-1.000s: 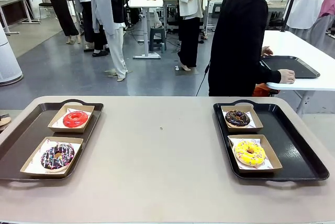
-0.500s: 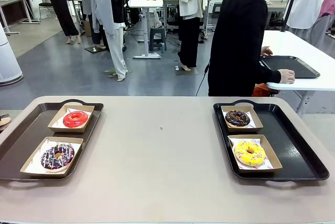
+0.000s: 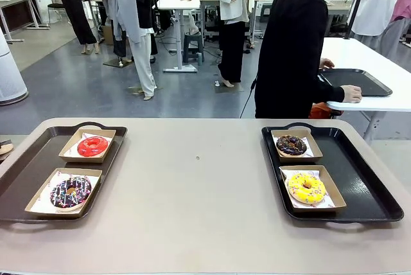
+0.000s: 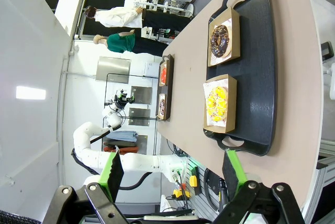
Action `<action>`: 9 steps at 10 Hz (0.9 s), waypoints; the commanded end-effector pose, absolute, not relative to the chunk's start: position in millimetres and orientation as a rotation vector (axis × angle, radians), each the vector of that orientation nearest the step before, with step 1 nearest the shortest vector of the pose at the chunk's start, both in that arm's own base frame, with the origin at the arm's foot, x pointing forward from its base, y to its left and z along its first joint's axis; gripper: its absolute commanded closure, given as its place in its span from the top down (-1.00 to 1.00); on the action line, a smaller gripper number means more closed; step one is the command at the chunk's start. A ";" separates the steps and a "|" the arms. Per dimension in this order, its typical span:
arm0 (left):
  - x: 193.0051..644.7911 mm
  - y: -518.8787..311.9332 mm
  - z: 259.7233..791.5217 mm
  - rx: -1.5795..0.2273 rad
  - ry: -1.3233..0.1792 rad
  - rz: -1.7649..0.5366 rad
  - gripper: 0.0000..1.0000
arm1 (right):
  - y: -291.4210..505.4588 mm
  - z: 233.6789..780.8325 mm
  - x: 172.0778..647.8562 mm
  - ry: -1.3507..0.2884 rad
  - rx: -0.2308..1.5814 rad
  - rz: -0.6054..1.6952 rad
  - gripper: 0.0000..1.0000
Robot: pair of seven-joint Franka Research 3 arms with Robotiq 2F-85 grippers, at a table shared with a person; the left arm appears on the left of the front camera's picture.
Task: Individually package the donuts and arrange them on the tray.
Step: Place the picked Paper togo box on the Handle tray.
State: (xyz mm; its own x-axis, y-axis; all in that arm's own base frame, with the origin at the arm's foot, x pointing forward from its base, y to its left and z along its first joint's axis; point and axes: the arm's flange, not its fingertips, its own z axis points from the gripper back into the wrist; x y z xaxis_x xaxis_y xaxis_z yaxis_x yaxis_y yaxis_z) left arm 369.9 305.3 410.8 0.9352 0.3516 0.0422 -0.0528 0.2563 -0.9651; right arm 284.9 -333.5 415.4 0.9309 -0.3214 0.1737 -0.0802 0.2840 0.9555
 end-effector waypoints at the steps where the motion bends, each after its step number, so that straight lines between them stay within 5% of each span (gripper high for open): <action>1: 365.3 304.5 413.5 -1.279 -0.268 0.275 1.00 | -333.4 414.8 282.9 -0.360 1.277 -0.167 1.00; 9: 365.3 304.5 413.5 -1.279 -0.268 0.275 1.00 | -333.4 414.8 282.9 -0.360 1.277 -0.167 1.00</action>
